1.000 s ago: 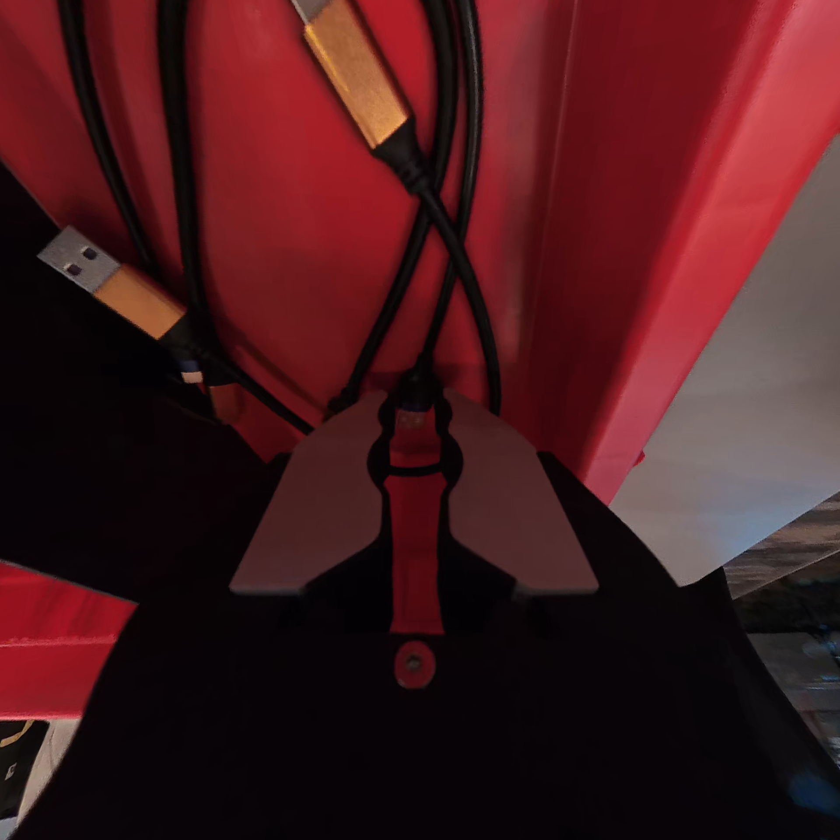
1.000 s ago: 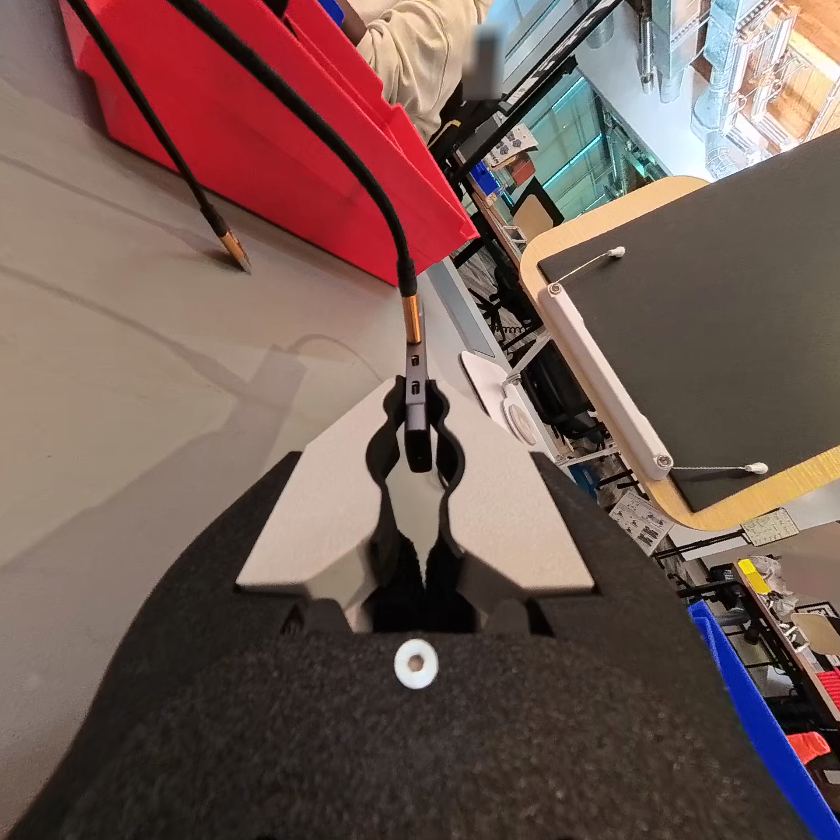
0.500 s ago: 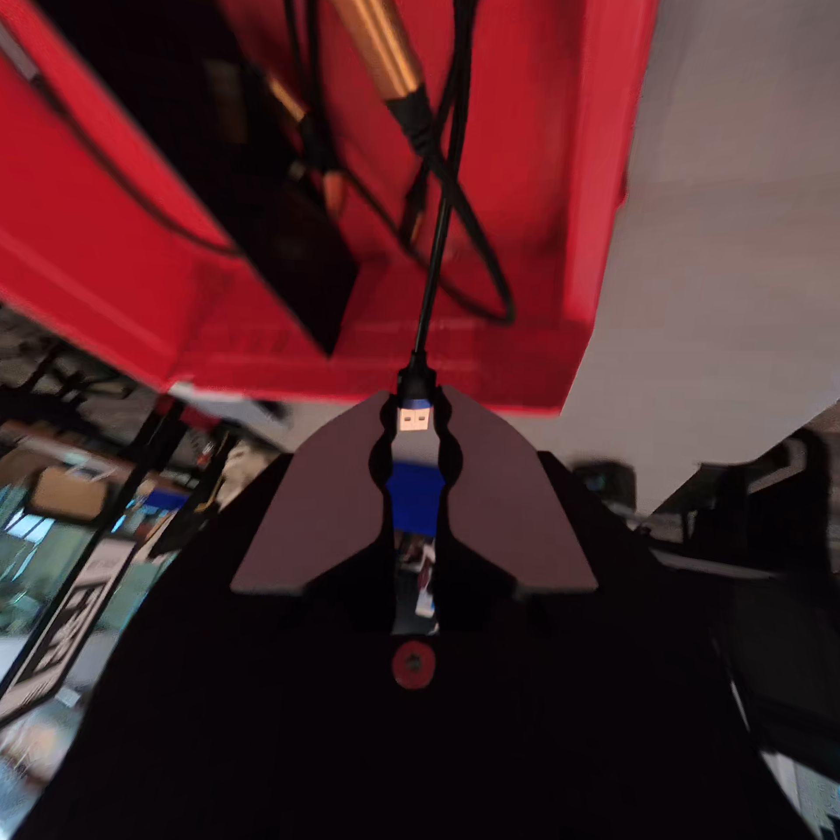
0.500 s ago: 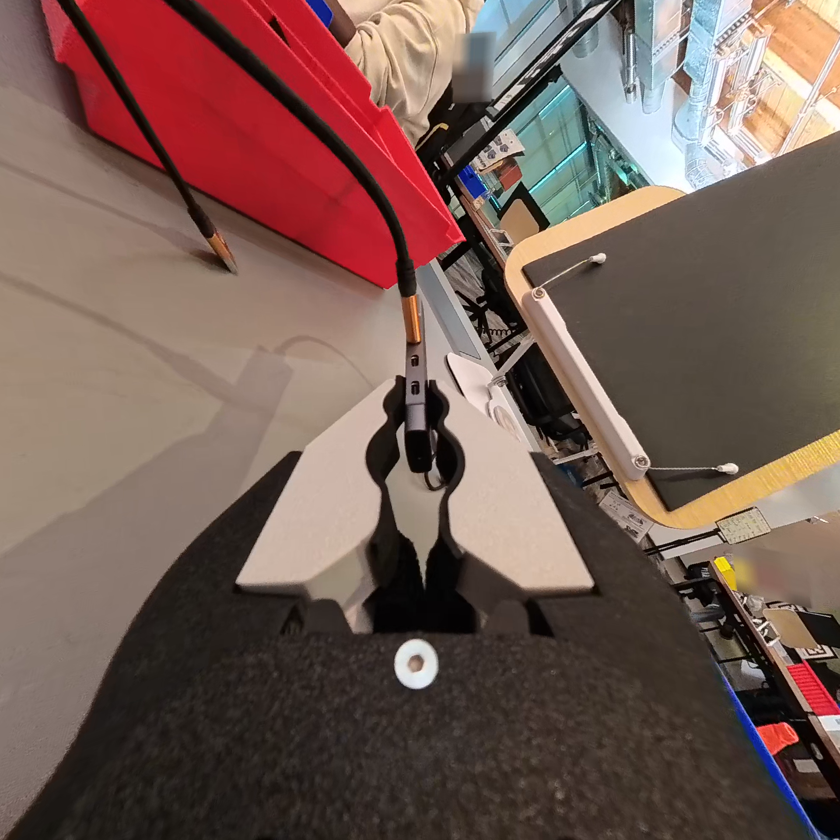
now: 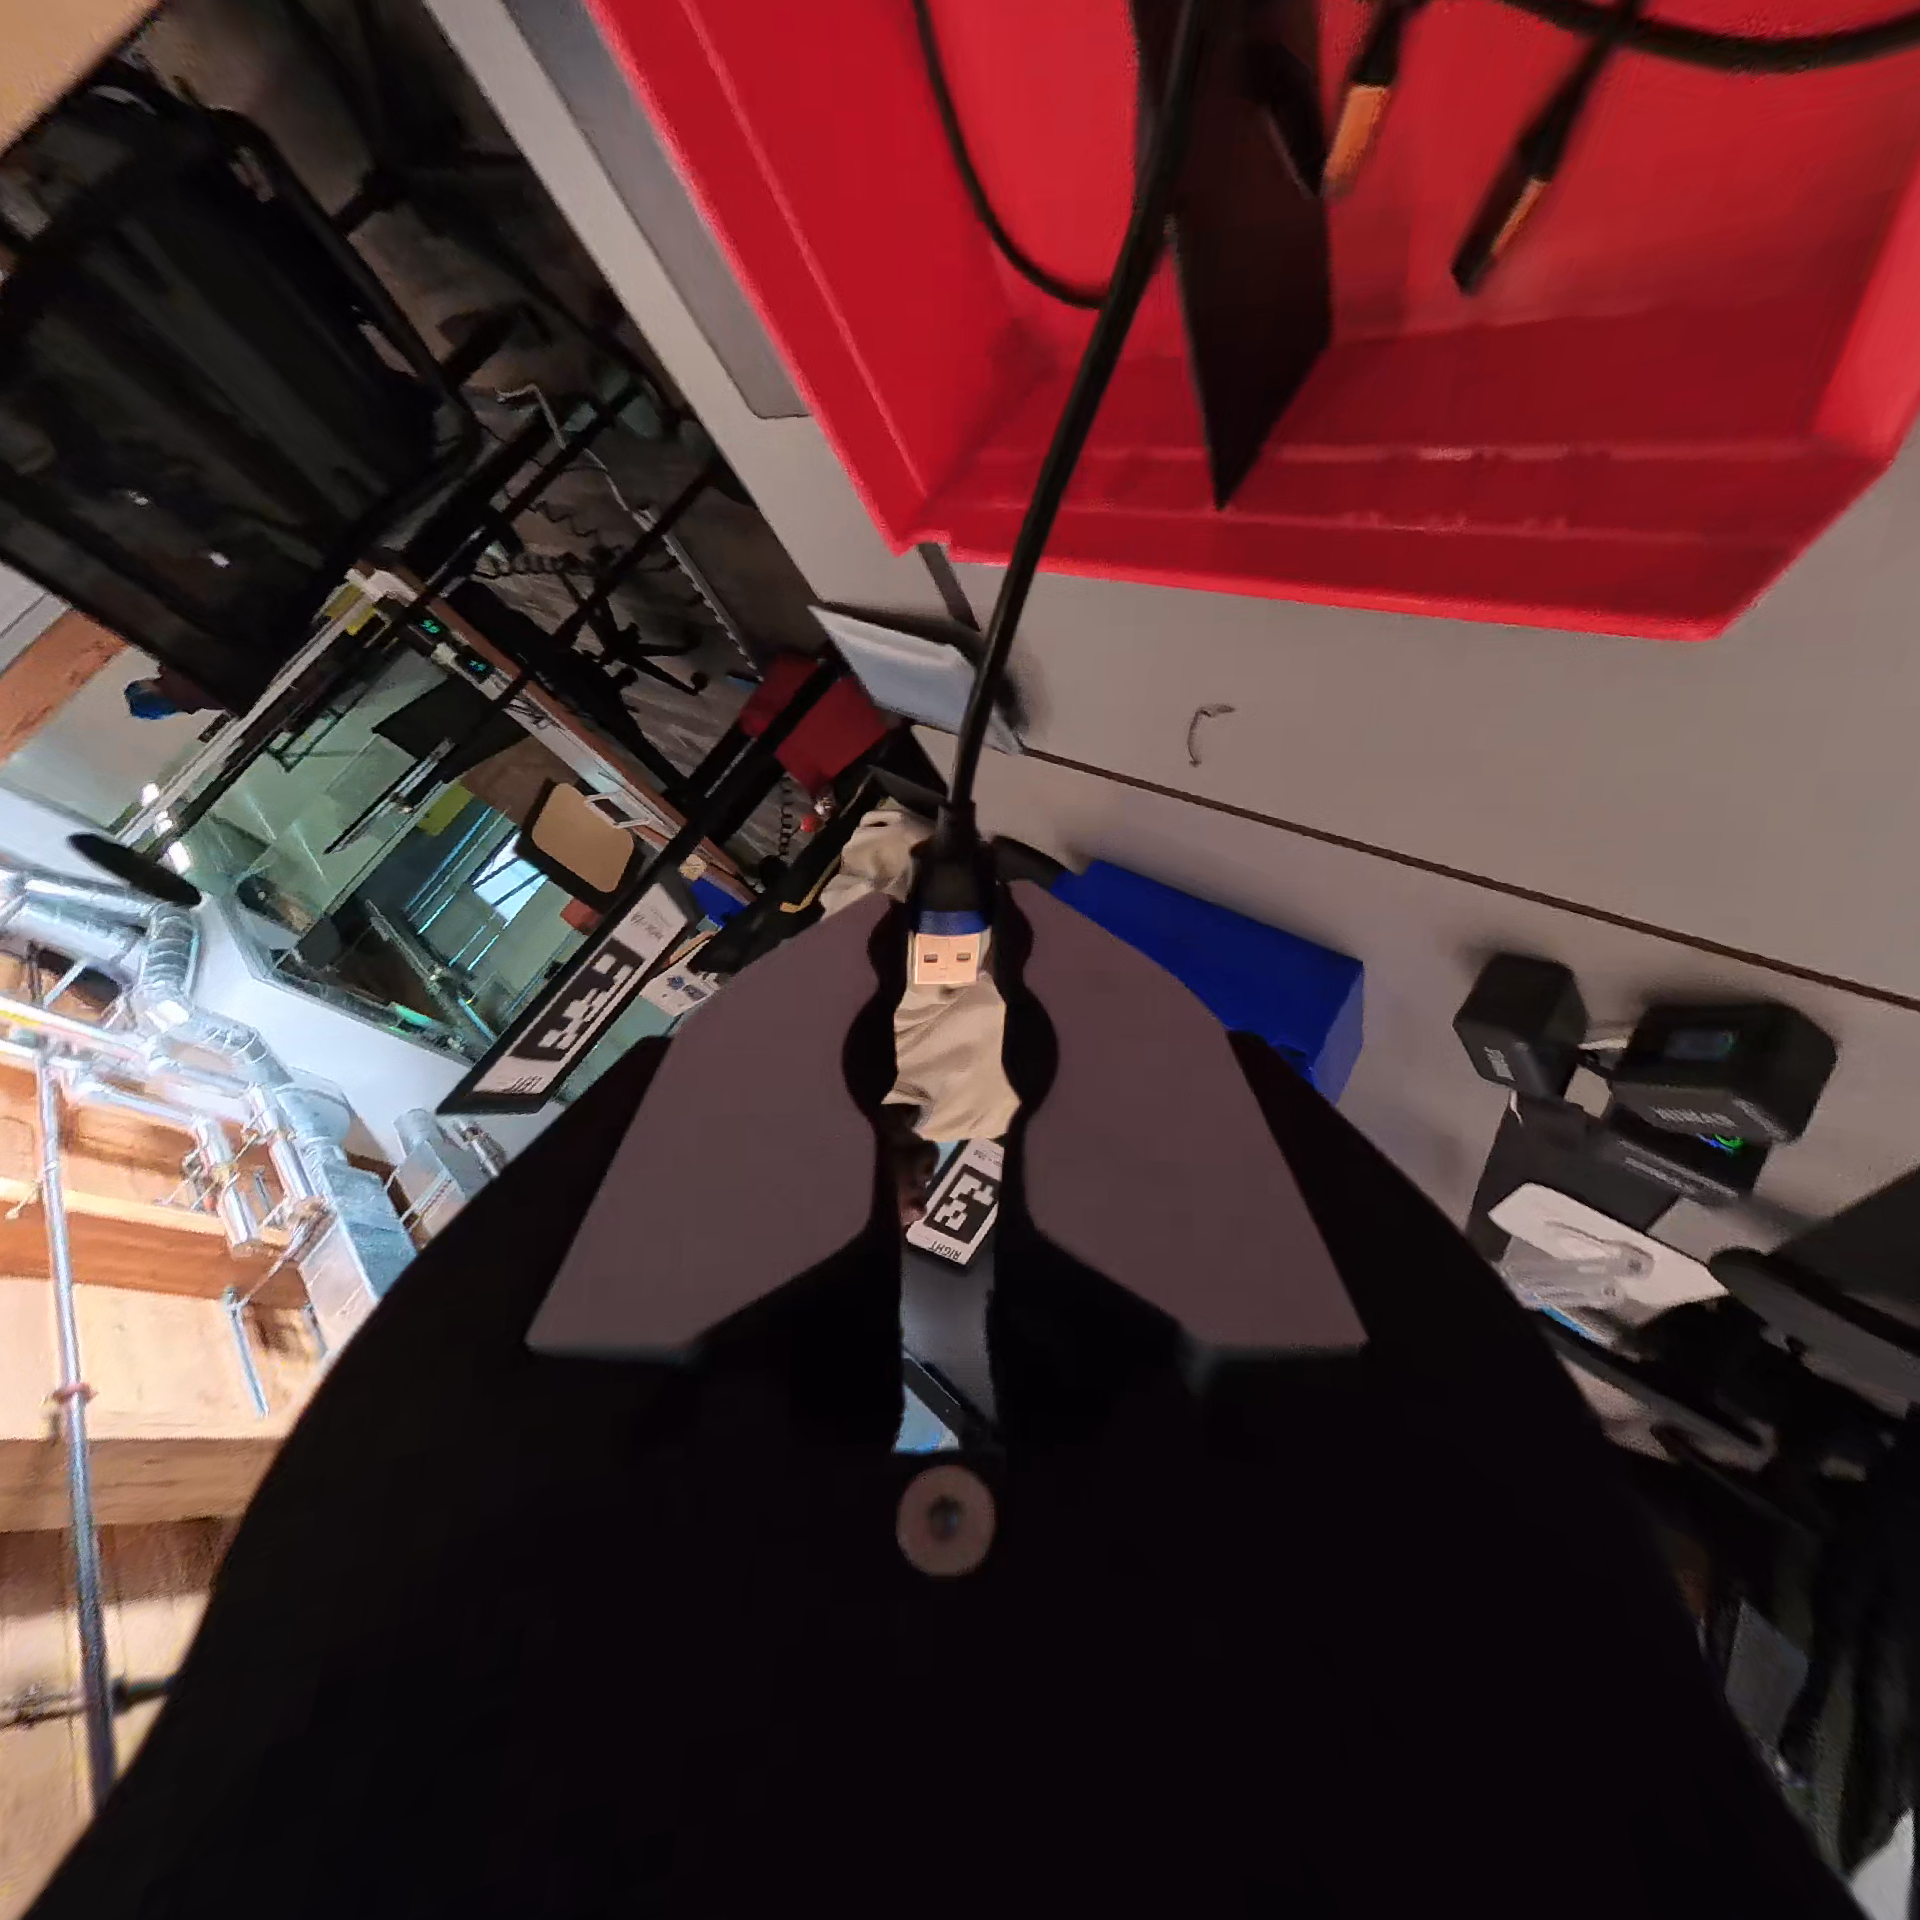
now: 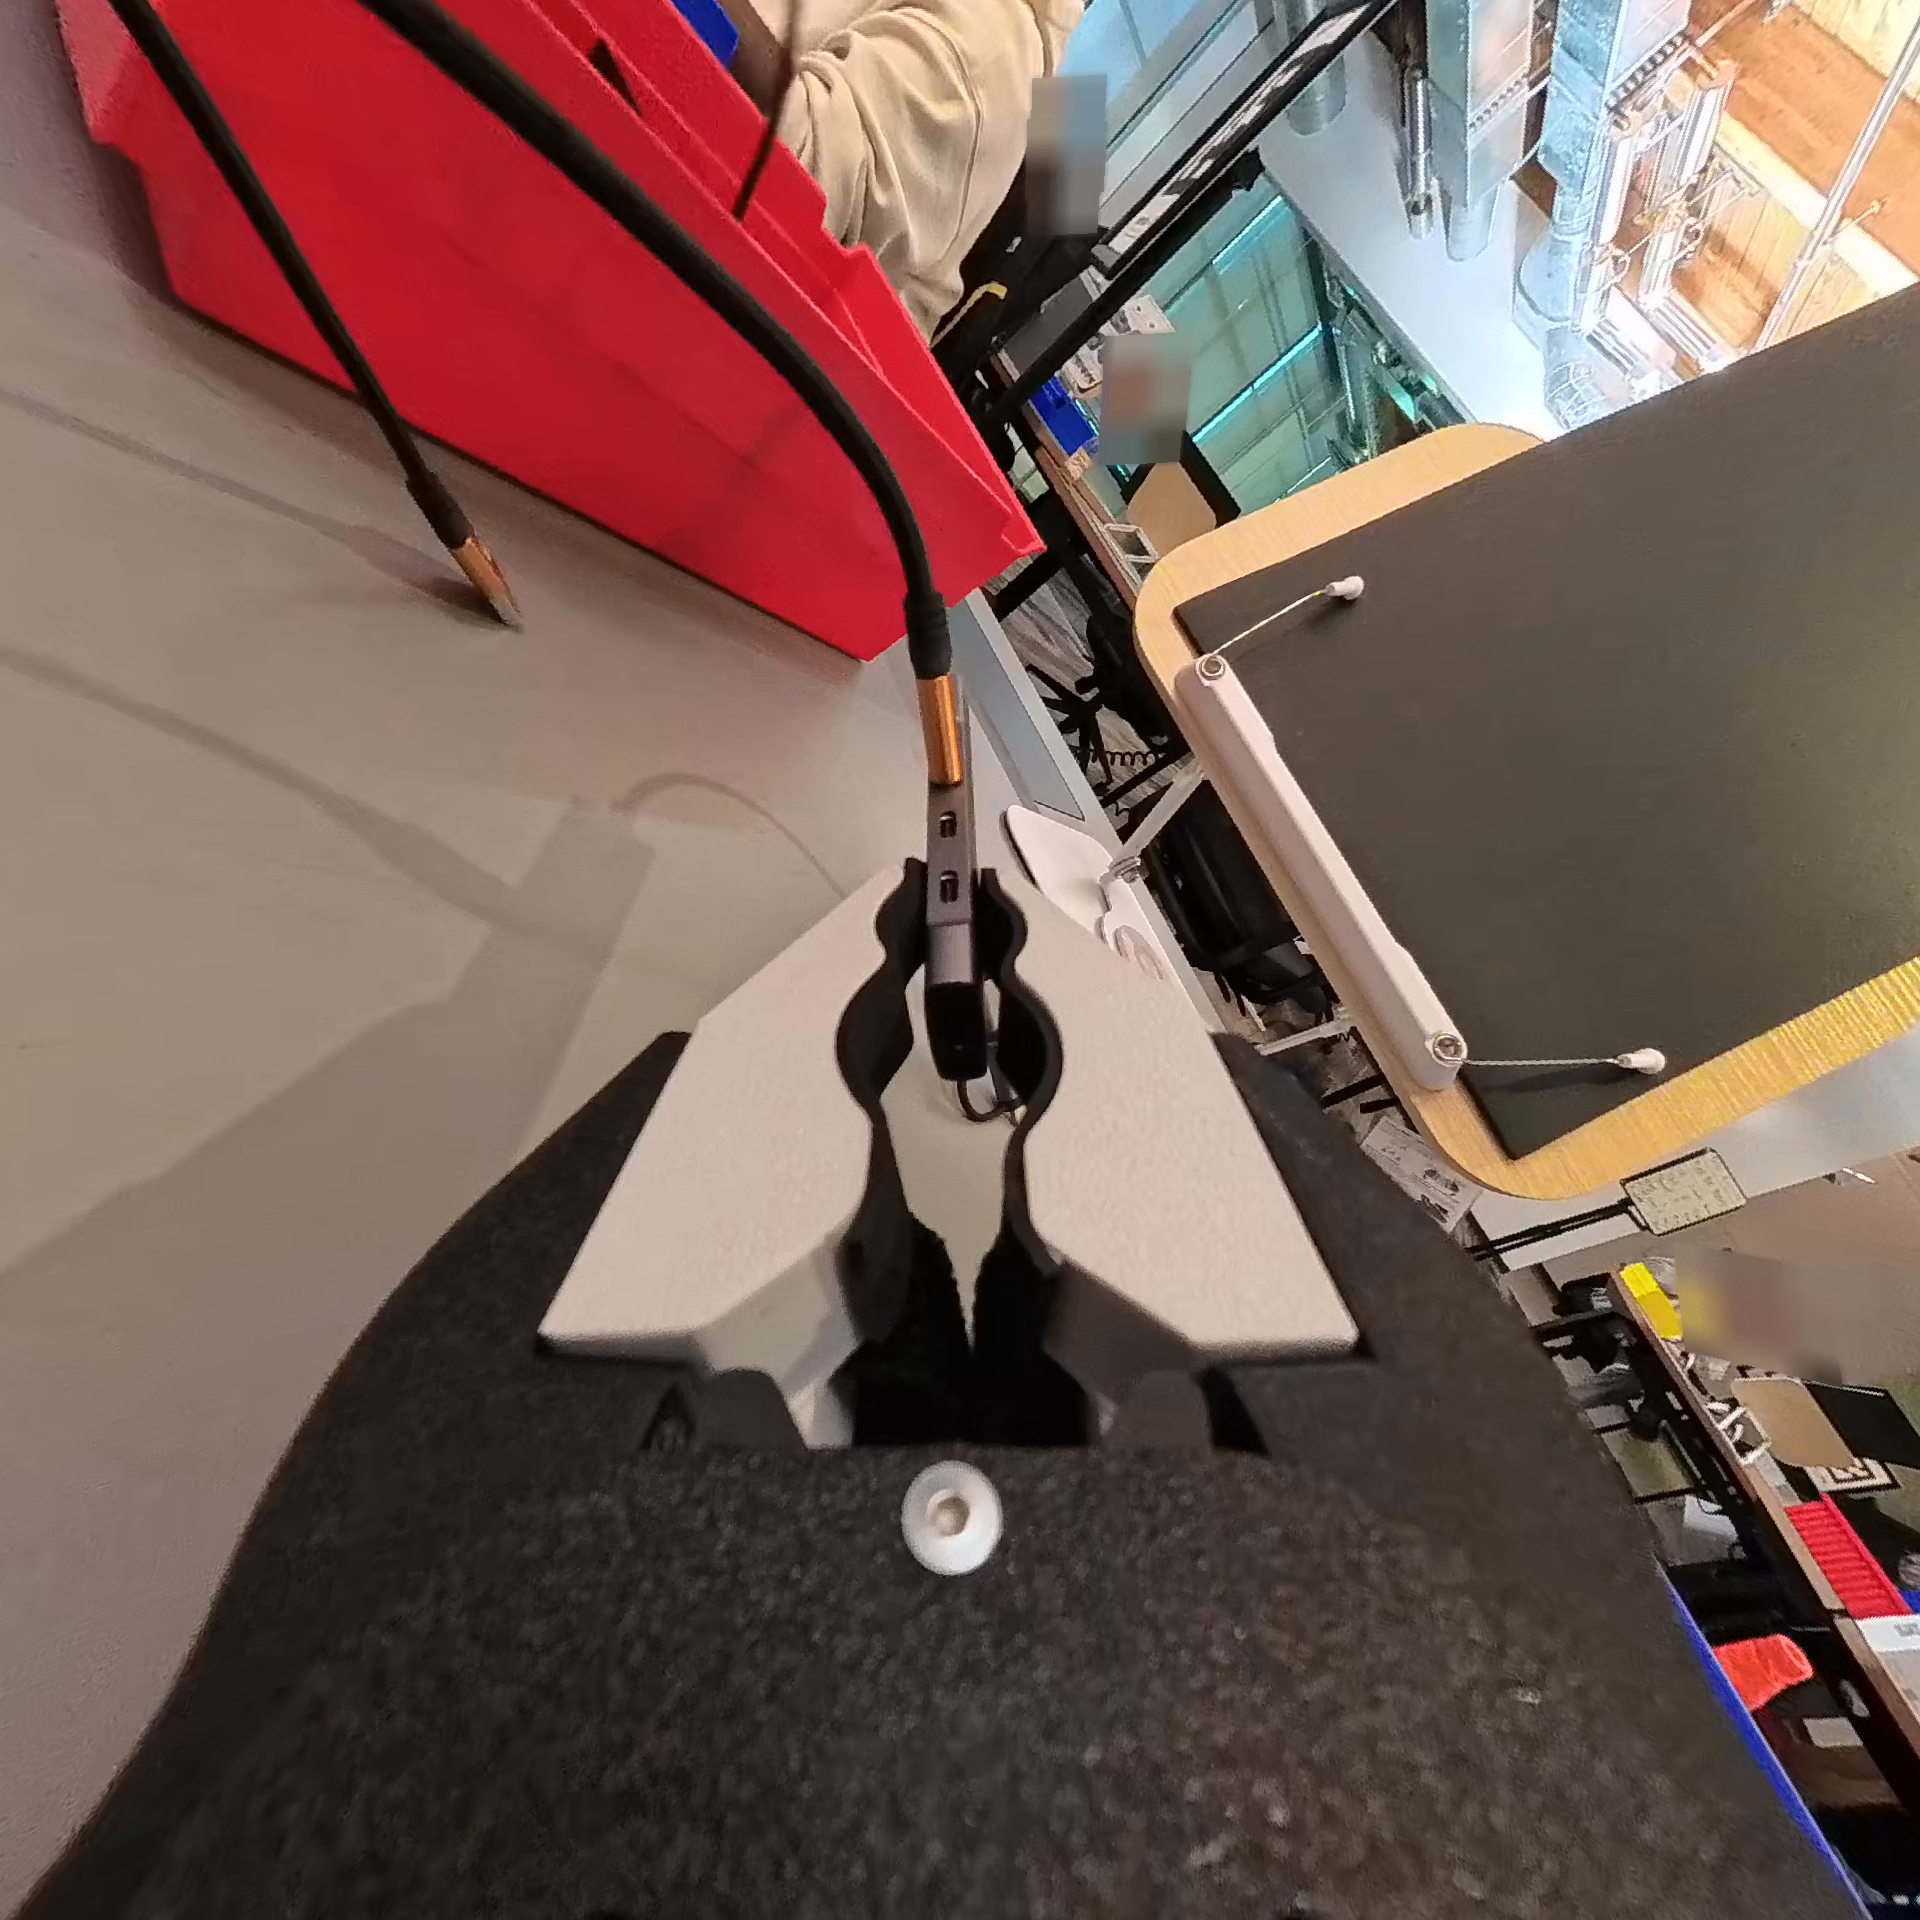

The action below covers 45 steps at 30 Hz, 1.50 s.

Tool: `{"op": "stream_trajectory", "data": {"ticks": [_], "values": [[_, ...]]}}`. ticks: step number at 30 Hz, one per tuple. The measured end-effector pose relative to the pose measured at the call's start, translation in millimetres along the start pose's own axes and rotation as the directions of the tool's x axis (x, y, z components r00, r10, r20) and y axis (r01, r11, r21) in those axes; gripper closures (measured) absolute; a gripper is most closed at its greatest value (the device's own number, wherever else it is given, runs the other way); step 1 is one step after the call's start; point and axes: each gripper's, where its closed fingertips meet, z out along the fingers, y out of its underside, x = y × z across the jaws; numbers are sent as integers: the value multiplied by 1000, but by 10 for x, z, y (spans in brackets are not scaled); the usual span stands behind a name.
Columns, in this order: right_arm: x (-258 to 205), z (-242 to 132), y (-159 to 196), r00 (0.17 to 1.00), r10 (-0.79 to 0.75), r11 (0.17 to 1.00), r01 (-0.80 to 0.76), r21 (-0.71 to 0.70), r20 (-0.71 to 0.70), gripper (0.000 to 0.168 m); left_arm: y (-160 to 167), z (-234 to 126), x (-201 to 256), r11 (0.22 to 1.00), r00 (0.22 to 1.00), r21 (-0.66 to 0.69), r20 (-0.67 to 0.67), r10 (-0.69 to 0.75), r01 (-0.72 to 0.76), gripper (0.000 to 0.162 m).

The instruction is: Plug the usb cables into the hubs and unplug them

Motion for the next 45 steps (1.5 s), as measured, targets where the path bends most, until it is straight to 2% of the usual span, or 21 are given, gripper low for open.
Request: {"op": "stream_trajectory", "data": {"ticks": [5, 8, 12, 14, 16, 18, 23, 26, 28, 30, 32, 36, 39, 40, 41, 43, 45], "values": [[69, -16, -8, 1000, 11, 1000, -11, 5, -29, 161, 143, -131, -292, 992, 985, 56, 125, -120, 114, 146], [194, -32, 17, 997, 34, 999, -34, -3, -74, 161, 49, -423, -361, 979, 966, 148, 199, -167, 139, 147], [329, -60, 40, 992, 70, 997, -71, -6, -110, 161, -369, -966, -149, 965, 947, 240, 275, -168, 102, 147], [357, -63, 47, 988, 98, 995, -100, -5, -115, 161, -629, -1174, 94, 951, 945, 283, 259, -198, 121, 147], [369, -66, 40, 986, 117, 993, -117, 2, -116, 161, -945, -1293, 419, 906, 944, 379, 186, -272, 186, 147], [366, -63, 38, 986, 120, 993, -121, 2, -116, 161, -1247, -1286, 763, 848, 931, 463, 113, -346, 259, 147], [302, -38, 56, 990, 84, 996, -85, -12, -113, 161, -1865, -849, 1512, 719, 882, 557, -51, -469, 415, 147], [316, -33, 91, 989, 78, 996, -82, -28, -125, 161, -2258, -682, 1913, 678, 899, 615, -126, -419, 402, 147], [379, -37, 139, 984, 98, 993, -106, -46, -148, 160, -2437, -635, 2183, 696, 932, 629, -149, -329, 347, 147], [415, -32, 185, 980, 129, 988, -139, -60, -149, 161, -2422, -547, 2363, 761, 966, 597, -114, -234, 255, 147], [406, -25, 185, 978, 157, 985, -166, -57, -140, 161, -2272, -455, 2395, 800, 978, 565, -75, -194, 202, 147], [300, -12, 127, 986, 122, 990, -129, -52, -116, 161, -1928, -293, 2303, 787, 959, 548, -145, -245, 284, 146], [255, -9, 98, 988, 109, 992, -114, -48, -106, 161, -1409, 18, 2424, 856, 903, 321, -285, -321, 405, 146], [252, -10, 95, 989, 109, 992, -114, -47, -104, 161, -1257, 63, 2476, 841, 858, 253, -340, -386, 478, 145], [257, -13, 93, 988, 111, 992, -117, -46, -105, 161, -1194, 42, 2516, 791, 798, 235, -400, -452, 566, 144], [273, -21, 83, 987, 117, 992, -123, -41, -108, 161, -1215, -106, 2529, 658, 702, 290, -472, -534, 695, 139], [285, -28, 73, 987, 114, 992, -119, -38, -112, 161, -1269, -277, 2453, 479, 594, 351, -507, -624, 804, 138]]}}
